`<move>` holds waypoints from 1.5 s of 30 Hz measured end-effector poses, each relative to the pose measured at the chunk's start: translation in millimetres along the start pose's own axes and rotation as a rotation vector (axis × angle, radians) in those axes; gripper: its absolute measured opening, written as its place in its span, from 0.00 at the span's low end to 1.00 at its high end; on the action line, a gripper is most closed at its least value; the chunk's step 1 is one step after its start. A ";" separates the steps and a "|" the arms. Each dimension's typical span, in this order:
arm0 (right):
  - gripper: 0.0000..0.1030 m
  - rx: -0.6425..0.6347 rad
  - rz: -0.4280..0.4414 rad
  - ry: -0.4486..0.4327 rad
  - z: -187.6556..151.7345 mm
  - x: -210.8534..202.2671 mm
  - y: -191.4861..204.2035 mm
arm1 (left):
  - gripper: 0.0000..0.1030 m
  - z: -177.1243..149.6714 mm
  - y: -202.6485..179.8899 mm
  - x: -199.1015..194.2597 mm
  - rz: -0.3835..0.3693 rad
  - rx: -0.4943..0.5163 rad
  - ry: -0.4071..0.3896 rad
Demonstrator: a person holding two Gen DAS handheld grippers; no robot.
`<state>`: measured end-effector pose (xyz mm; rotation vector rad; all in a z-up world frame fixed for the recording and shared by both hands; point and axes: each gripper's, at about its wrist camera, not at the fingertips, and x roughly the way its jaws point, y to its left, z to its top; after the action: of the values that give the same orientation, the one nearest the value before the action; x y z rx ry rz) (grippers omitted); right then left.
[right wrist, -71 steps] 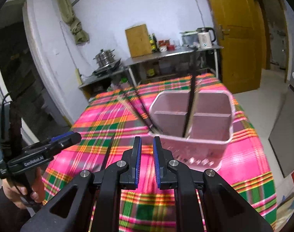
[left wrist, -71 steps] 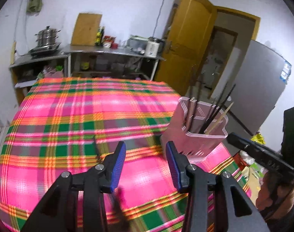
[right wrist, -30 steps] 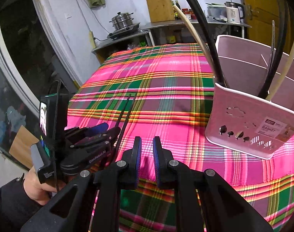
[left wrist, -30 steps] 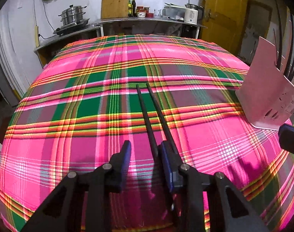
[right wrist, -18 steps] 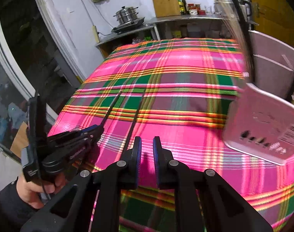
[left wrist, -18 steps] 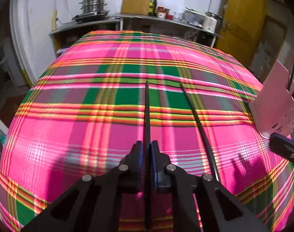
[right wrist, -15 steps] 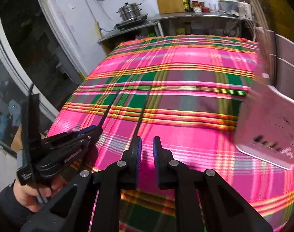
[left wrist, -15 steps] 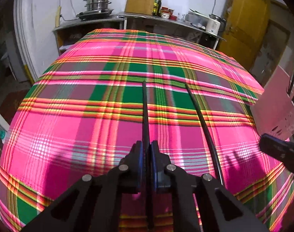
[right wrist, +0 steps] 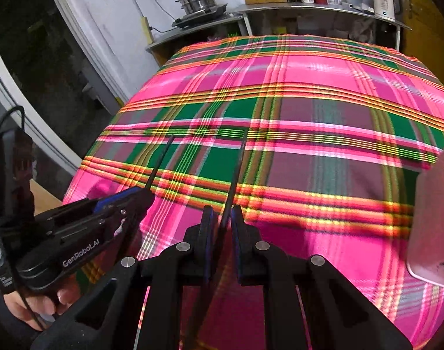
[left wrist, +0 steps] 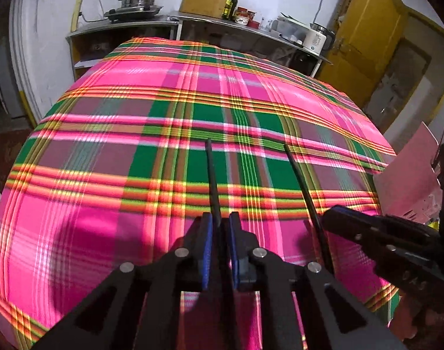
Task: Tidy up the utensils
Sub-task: 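Close the right tool on another black chopstick in the pile, then lift the black chopstick upright and carry it over the pink basket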
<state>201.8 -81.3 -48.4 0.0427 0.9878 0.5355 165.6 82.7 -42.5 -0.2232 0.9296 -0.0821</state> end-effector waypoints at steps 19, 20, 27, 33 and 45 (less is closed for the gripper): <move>0.06 -0.035 -0.029 -0.005 13.5 0.9 10.2 | 0.07 19.4 -0.7 2.0 0.019 0.047 0.022; 0.06 -0.031 -0.015 -0.016 13.5 -5.5 10.0 | 0.06 19.5 0.0 -2.2 0.008 0.038 0.015; 0.05 -0.014 0.042 -0.090 14.5 -47.4 8.6 | 0.06 22.8 -5.4 -43.4 -0.045 0.019 -0.057; 0.05 -0.007 0.052 -0.152 9.9 -84.7 10.4 | 0.06 25.3 -12.5 -79.7 -0.082 0.021 -0.113; 0.05 0.006 0.049 -0.248 -3.6 -143.9 3.2 | 0.06 22.4 -35.1 -128.3 -0.129 0.051 -0.176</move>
<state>135.3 -143.8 63.1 0.1360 0.7481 0.5574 107.9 73.3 79.1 -0.2389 0.7362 -0.2017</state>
